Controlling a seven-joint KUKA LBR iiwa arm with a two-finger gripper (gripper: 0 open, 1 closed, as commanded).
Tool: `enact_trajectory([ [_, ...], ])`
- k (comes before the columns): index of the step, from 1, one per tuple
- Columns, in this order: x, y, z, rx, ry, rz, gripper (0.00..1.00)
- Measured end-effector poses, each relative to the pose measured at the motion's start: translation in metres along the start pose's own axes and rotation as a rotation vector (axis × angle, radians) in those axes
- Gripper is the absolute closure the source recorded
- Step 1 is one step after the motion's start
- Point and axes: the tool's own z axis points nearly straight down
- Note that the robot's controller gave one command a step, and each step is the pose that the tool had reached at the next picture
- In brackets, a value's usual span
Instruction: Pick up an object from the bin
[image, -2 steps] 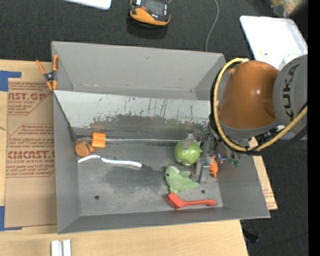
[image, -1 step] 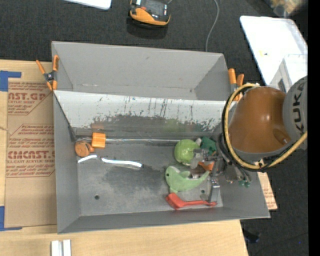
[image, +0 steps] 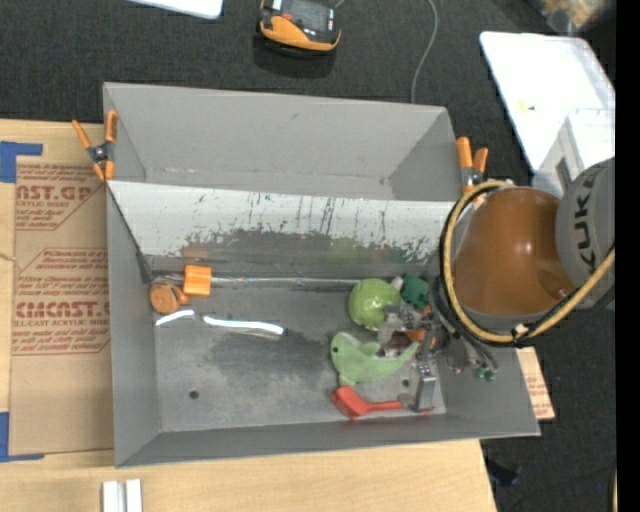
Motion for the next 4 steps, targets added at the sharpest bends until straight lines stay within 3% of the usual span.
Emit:
enact_trajectory([
  [1, -0.016, -0.01, 0.006, 0.001, -0.003, 0.004, 0.0],
  [2, -0.009, -0.012, 0.012, 0.001, -0.003, -0.293, 0.0],
  [3, -0.019, -0.028, 0.018, 0.0, -0.005, -0.338, 0.0],
  [4, -0.038, -0.035, 0.026, 0.001, -0.005, -0.161, 0.0],
])
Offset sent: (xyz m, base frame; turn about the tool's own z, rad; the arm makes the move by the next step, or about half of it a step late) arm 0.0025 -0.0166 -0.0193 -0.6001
